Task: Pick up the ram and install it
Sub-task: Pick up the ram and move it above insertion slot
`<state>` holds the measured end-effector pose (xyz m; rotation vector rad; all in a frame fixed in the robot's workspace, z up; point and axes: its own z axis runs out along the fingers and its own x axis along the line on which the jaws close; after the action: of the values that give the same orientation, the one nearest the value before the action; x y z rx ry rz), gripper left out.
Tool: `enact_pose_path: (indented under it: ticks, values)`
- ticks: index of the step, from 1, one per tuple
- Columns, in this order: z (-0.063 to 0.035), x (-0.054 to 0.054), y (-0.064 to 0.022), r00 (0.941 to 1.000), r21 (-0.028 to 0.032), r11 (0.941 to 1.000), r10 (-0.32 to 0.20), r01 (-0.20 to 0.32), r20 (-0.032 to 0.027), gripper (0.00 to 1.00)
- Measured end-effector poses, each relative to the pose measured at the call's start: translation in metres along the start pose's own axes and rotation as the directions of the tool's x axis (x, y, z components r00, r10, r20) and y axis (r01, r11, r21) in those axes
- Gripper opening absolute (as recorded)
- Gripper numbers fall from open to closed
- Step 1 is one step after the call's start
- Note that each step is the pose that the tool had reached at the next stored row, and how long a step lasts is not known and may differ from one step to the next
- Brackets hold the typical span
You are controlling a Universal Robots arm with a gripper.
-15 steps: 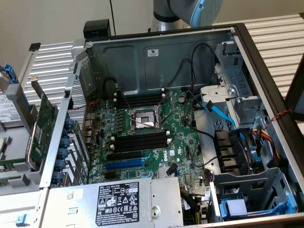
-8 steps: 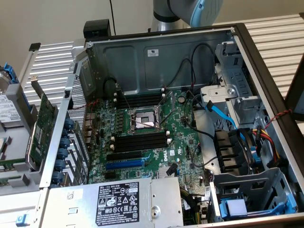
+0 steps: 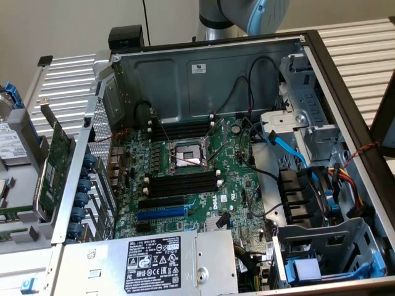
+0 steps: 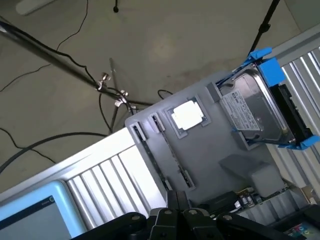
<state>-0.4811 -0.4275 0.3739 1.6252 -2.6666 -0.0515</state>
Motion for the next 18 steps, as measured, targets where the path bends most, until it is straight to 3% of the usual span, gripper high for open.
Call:
enact_pose_path:
  ticks: [4, 10, 12, 14, 16, 18]
  values:
    - [0.0012, 0.0000, 0.0000, 0.9974, 0.0011, 0.9974, -0.071, 0.071, -0.0050, 0.10]
    - [0.0019, 0.0000, 0.0000, 0.9864, 0.0092, 0.9868, -0.161, 0.162, -0.0295, 0.10]
    - [0.0022, 0.0000, 0.0000, 0.9818, 0.0149, 0.9824, -0.186, 0.186, -0.0392, 0.10]
    - [0.0022, 0.0000, 0.0000, 0.9775, 0.0268, 0.9777, -0.207, 0.208, -0.0393, 0.10]
    - [0.0024, 0.0000, -0.0001, 0.9731, 0.0478, 0.9722, -0.228, 0.229, -0.0347, 0.10]
    - [0.0027, 0.0000, -0.0002, 0.9678, 0.0585, 0.9662, -0.250, 0.251, -0.0329, 0.10]
